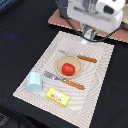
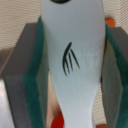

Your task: Interact with the objects in diverse but meaningful ways.

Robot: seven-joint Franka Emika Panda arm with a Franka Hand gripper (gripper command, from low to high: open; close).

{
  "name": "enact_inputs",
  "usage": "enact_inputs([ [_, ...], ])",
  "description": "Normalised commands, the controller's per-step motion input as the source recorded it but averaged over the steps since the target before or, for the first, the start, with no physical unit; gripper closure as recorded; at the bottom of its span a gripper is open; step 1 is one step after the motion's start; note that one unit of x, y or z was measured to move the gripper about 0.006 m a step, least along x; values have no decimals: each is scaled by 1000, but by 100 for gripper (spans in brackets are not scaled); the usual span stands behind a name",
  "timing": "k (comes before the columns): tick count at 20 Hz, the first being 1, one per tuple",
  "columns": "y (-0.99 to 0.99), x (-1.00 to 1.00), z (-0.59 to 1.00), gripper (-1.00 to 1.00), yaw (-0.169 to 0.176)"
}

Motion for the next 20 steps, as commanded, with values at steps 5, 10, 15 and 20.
enact_inputs([
  [5,879,66,710,100,26],
  [10,845,119,189,100,12],
  [15,708,113,0,100,11],
  [20,667,46,-28,100,14],
])
